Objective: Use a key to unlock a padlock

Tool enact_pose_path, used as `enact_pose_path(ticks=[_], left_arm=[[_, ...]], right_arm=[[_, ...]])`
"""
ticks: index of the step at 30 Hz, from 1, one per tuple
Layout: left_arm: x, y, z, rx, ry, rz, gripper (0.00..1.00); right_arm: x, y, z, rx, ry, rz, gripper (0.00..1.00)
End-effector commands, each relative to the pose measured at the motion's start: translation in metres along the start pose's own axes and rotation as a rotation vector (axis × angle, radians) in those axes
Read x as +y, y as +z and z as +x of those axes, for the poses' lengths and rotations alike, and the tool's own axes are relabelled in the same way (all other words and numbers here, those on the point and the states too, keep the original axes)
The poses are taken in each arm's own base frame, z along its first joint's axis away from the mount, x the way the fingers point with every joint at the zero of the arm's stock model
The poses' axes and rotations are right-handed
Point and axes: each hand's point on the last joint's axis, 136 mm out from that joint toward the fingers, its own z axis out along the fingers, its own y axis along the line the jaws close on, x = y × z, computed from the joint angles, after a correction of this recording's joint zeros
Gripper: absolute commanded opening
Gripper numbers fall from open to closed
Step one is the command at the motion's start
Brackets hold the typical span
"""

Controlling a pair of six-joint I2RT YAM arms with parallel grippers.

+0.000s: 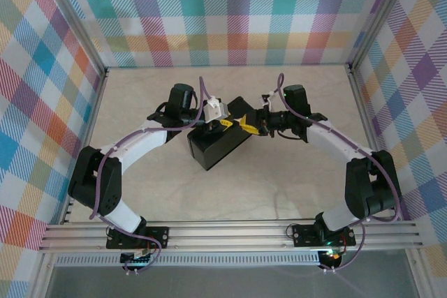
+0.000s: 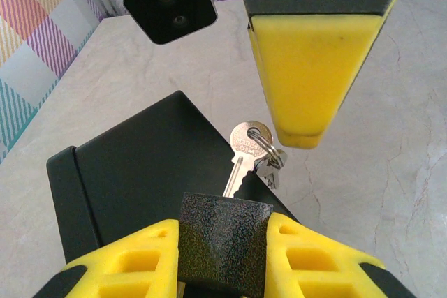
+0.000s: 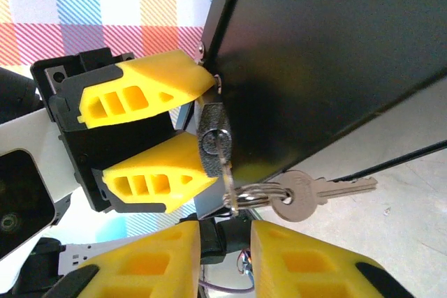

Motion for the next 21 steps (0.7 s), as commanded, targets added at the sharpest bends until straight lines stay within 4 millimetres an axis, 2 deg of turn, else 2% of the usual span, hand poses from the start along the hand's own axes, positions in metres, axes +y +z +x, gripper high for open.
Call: enact_pose_path(ticks=[1, 14, 21], left_arm=[[-0.008, -0.006, 0.024, 0.078, -0.078, 0.024, 0.09], [-0.006, -0.006, 0.02, 0.071, -0.082, 0.032, 0.09], [-0.005, -0.007, 0.017, 0.068, -0.081, 0.028, 0.09]], right_arm=[[0.0, -0.009, -0.001, 0.002, -0.025, -0.001, 0.26], [0.017, -0.011, -0.017, -0.02, -0.092, -0.024, 0.24], [0.013, -0.002, -0.023, -0.004, -0.079, -0.032, 0.24]])
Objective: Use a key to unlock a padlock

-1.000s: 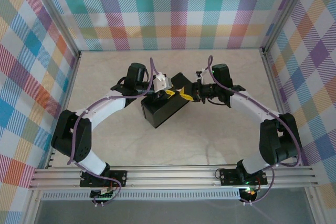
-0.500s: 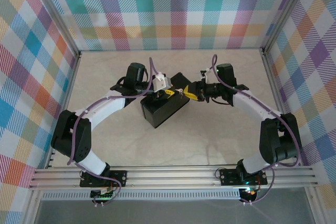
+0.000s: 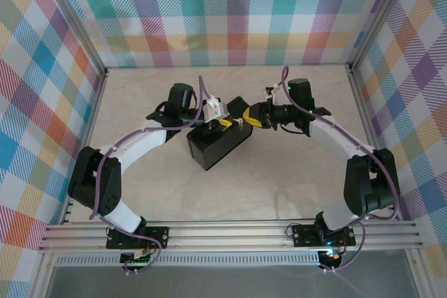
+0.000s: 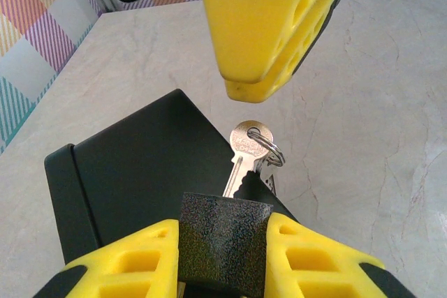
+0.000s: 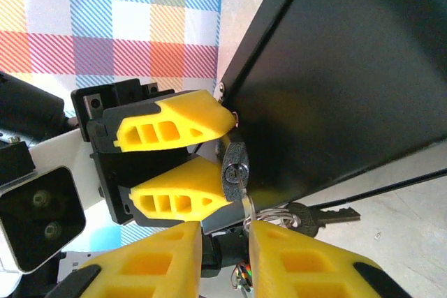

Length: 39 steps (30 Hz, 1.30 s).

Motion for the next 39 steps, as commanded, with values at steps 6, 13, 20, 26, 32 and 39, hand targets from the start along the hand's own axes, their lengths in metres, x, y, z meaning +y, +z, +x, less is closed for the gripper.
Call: enact_pose_path(ticks=[6, 13, 20, 26, 32, 39], left_arm=[[-0.004, -0.005, 0.014, 0.052, -0.069, 0.027, 0.08], [-0.004, -0.003, 0.014, 0.053, -0.071, 0.033, 0.08], [-0.004, -0.002, 0.017, 0.06, -0.077, 0.034, 0.09], [-0.007, -0.001, 0.021, 0.067, -0.079, 0.056, 0.09], [-0.017, -0.004, 0.024, 0.057, -0.107, 0.144, 0.06], [-0.027, -0.01, 0.023, 0.062, -0.126, 0.23, 0.06]], right_arm=[[0.0, 0.013, -0.001, 0.044, -0.017, -0.024, 0.24], [0.001, 0.018, 0.0, 0.053, -0.016, -0.041, 0.21], [0.011, 0.021, 0.005, 0.08, -0.008, -0.094, 0.12], [0.015, 0.017, 0.008, 0.101, -0.003, -0.125, 0.0], [0.002, 0.013, 0.007, 0.163, -0.021, -0.149, 0.0], [0.006, 0.009, 0.009, 0.195, -0.115, -0.145, 0.0]])
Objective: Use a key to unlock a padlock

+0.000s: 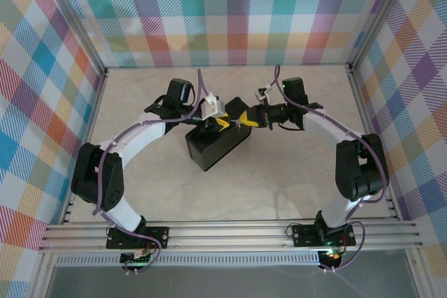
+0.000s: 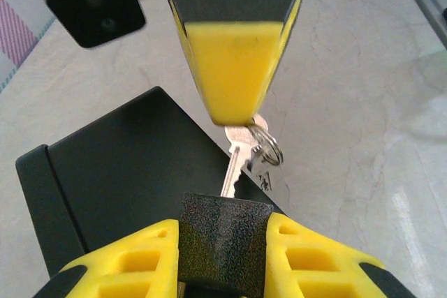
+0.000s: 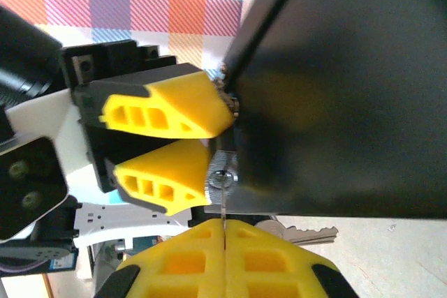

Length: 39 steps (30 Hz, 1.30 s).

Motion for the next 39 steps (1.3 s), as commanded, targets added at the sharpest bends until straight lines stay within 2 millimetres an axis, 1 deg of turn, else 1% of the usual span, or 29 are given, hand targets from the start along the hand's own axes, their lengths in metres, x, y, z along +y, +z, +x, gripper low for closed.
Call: enact_pose_path(ticks=[1, 4, 8, 13, 17, 20, 23, 25, 29, 31, 34, 37, 39], left_arm=[[-0.024, 0.001, 0.021, 0.046, -0.09, 0.126, 0.06], [-0.029, 0.001, 0.023, 0.051, -0.082, 0.161, 0.06], [-0.025, 0.003, 0.029, 0.06, -0.081, 0.143, 0.06], [-0.015, 0.003, 0.032, 0.049, -0.096, 0.098, 0.06], [-0.016, 0.002, 0.026, 0.026, -0.097, 0.113, 0.06], [-0.013, 0.003, 0.026, 0.03, -0.094, 0.098, 0.06], [-0.008, 0.003, 0.029, 0.036, -0.099, 0.053, 0.06], [0.005, 0.004, 0.03, 0.025, -0.083, -0.02, 0.08], [0.018, 0.005, 0.033, 0.02, -0.089, -0.107, 0.08], [0.015, 0.005, 0.03, 0.004, -0.087, -0.089, 0.09], [-0.001, 0.006, 0.024, 0.001, -0.081, 0.001, 0.09], [-0.018, 0.006, 0.023, 0.03, -0.071, 0.082, 0.09], [-0.022, 0.004, 0.023, 0.044, -0.07, 0.095, 0.08]], right_arm=[[0.011, -0.002, 0.004, 0.046, -0.081, -0.043, 0.0], [0.007, 0.0, -0.003, 0.032, -0.086, -0.025, 0.0], [0.003, 0.004, -0.007, 0.029, -0.082, -0.035, 0.0], [0.005, 0.011, -0.001, 0.043, -0.082, -0.045, 0.0], [0.007, 0.021, 0.0, 0.045, -0.066, -0.069, 0.0], [0.009, 0.026, 0.0, 0.046, -0.056, -0.069, 0.0], [0.007, 0.029, 0.003, 0.047, -0.034, -0.064, 0.0], [0.002, 0.029, 0.004, 0.039, -0.003, -0.049, 0.0], [-0.002, 0.028, 0.006, 0.013, 0.048, -0.05, 0.0], [-0.003, 0.028, 0.006, 0.006, 0.062, -0.052, 0.0], [-0.003, 0.029, 0.002, 0.002, 0.061, -0.045, 0.0], [-0.003, 0.031, -0.005, -0.005, 0.058, -0.039, 0.0], [-0.001, 0.032, -0.009, -0.007, 0.05, -0.041, 0.0]])
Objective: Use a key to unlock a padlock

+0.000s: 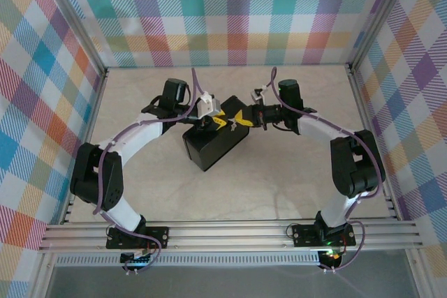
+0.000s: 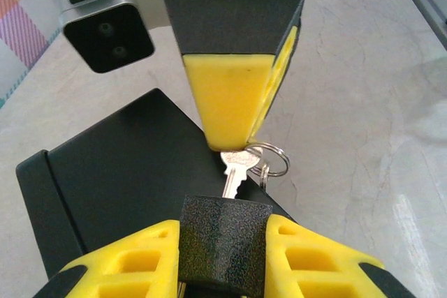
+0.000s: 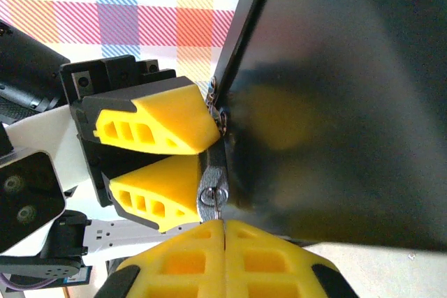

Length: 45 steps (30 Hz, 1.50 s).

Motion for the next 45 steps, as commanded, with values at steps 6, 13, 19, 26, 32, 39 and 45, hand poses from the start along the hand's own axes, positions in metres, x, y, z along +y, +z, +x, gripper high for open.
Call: enact_pose_path(ticks=[6, 13, 19, 26, 32, 39, 45], left_arm=[[-0.02, 0.01, 0.022, 0.081, -0.066, 0.078, 0.09], [-0.006, 0.014, 0.024, 0.071, -0.063, 0.009, 0.08], [-0.008, 0.009, 0.034, 0.096, -0.089, 0.005, 0.07], [-0.016, 0.004, 0.037, 0.12, -0.123, 0.052, 0.07], [-0.035, 0.001, 0.033, 0.125, -0.166, 0.185, 0.08], [-0.047, -0.002, 0.029, 0.116, -0.189, 0.26, 0.08], [-0.049, -0.002, 0.028, 0.107, -0.181, 0.266, 0.08]], right_arm=[[0.018, 0.024, 0.006, 0.072, -0.055, 0.011, 0.0], [0.016, 0.023, 0.013, 0.078, -0.043, 0.016, 0.01], [0.001, -0.01, 0.008, 0.005, -0.032, 0.066, 0.14], [-0.01, -0.041, 0.006, -0.037, -0.132, 0.139, 0.26], [-0.013, -0.057, 0.006, -0.102, -0.555, 0.299, 0.37], [0.012, -0.06, -0.002, -0.262, -1.053, 0.367, 0.36], [0.0, -0.043, -0.019, -0.231, -1.216, 0.557, 0.33]])
